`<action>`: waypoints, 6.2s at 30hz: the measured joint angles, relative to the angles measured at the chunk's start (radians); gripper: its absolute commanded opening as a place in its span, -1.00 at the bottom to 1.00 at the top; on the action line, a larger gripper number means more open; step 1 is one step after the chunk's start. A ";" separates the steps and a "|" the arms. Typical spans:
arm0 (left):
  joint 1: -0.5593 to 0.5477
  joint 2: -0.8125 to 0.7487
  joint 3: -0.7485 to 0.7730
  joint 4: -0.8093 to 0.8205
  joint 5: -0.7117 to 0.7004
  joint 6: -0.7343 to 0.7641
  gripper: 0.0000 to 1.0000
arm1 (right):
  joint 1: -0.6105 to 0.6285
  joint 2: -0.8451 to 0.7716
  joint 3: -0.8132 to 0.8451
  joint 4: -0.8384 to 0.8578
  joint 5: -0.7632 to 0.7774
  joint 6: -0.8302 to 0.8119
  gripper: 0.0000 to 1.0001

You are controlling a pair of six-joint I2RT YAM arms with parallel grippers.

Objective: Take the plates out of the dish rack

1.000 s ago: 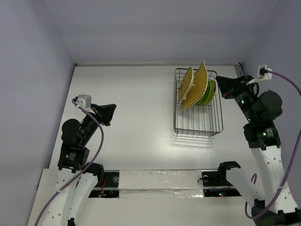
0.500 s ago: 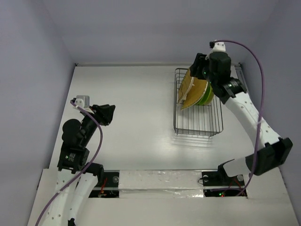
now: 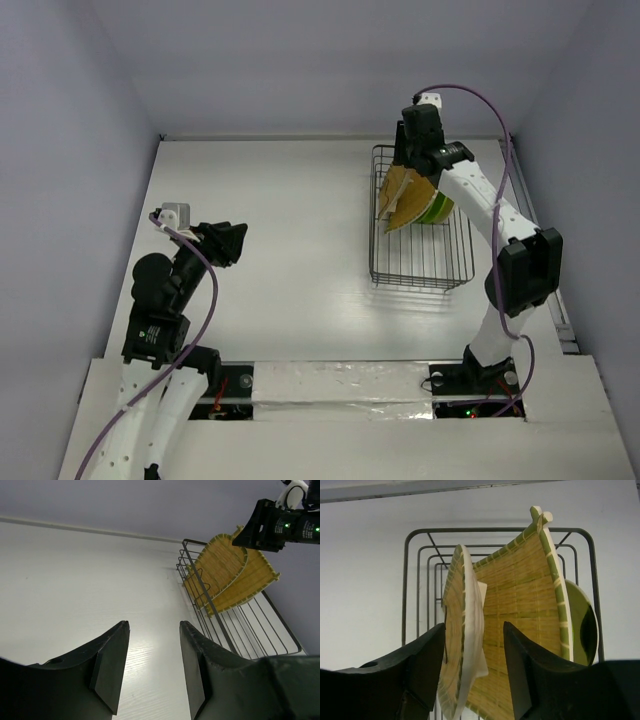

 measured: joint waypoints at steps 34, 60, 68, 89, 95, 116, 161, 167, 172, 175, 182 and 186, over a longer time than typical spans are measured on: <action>0.000 -0.010 0.000 0.000 0.001 0.000 -0.14 | 0.120 0.035 0.207 -0.094 0.299 -0.224 -1.00; 0.000 -0.014 0.013 -0.038 -0.100 -0.001 -0.18 | 0.258 0.167 0.177 0.429 -0.369 0.303 -1.00; 0.000 -0.013 0.016 -0.040 -0.108 -0.001 -0.18 | 0.292 0.558 0.381 0.452 -0.473 0.502 -1.00; 0.000 -0.012 0.016 -0.040 -0.104 -0.001 -0.18 | 0.296 0.732 0.464 0.493 -0.581 0.681 -0.47; 0.000 -0.012 0.016 -0.040 -0.104 -0.001 -0.18 | 0.296 0.732 0.431 0.501 -0.583 0.678 0.17; 0.009 -0.012 0.016 -0.040 -0.103 -0.001 -0.05 | 0.308 0.399 0.287 0.461 -0.424 0.406 -0.80; 0.013 0.024 0.016 -0.028 -0.048 -0.005 -0.05 | -0.132 -0.571 -0.633 0.393 0.022 0.096 0.16; 0.019 0.024 0.016 -0.028 -0.047 -0.007 -0.05 | -0.132 -0.479 -0.602 0.427 -0.037 0.110 0.15; 0.019 0.024 0.016 -0.028 -0.047 -0.008 -0.06 | -0.133 -0.396 -0.602 0.425 -0.068 0.124 0.10; 0.019 0.024 0.016 -0.028 -0.047 -0.008 -0.06 | -0.133 -0.372 -0.602 0.426 -0.071 0.130 -0.05; 0.019 0.024 0.016 -0.028 -0.047 -0.009 -0.06 | -0.146 -0.349 -0.586 0.430 -0.072 0.135 -0.64; 0.019 0.024 0.016 -0.028 -0.047 -0.009 -0.05 | -0.146 -0.346 -0.576 0.423 -0.074 0.135 -0.91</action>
